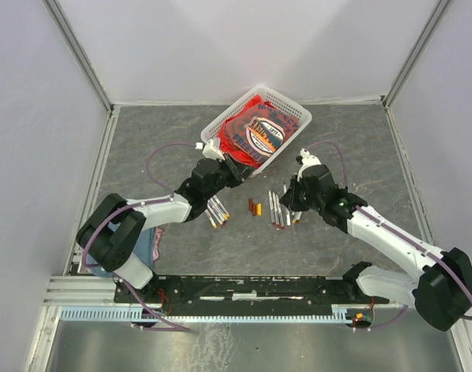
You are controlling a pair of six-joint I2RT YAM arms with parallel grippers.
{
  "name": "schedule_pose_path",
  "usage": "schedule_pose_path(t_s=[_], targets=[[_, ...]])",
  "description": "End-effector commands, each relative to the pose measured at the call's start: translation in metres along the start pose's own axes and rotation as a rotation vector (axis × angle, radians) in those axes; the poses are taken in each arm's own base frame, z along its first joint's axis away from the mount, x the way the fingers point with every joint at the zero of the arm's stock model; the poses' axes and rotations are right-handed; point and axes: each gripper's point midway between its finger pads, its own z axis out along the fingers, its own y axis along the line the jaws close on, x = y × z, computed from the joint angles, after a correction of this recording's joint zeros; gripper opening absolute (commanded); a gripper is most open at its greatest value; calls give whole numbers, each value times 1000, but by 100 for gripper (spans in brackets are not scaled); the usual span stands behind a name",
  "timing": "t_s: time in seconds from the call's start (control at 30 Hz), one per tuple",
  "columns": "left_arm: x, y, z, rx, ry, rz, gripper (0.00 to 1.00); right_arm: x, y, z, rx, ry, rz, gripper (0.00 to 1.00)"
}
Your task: Open the pen caps
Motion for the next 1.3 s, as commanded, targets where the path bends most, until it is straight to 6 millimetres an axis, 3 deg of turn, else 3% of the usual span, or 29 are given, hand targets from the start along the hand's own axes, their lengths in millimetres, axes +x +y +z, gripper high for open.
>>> schedule_pose_path(t_s=[0.0, 0.23, 0.53, 0.8, 1.1, 1.27], targets=[[3, 4, -8, -35, 43, 116, 3, -12, 0, -4, 4, -33, 5, 1], [43, 56, -14, -280, 191, 280, 3, -3, -16, 16, 98, 36, -11, 2], [72, 87, -14, -392, 291, 357, 4, -1, -30, 43, 192, 82, -26, 12], [83, 97, -12, -412, 329, 367, 12, 4, -40, 59, 246, 114, -34, 19], [87, 97, -13, -414, 340, 370, 32, 10, -45, 72, 267, 139, -38, 26], [88, 96, -13, -414, 341, 371, 36, 12, -47, 75, 274, 145, -36, 28]])
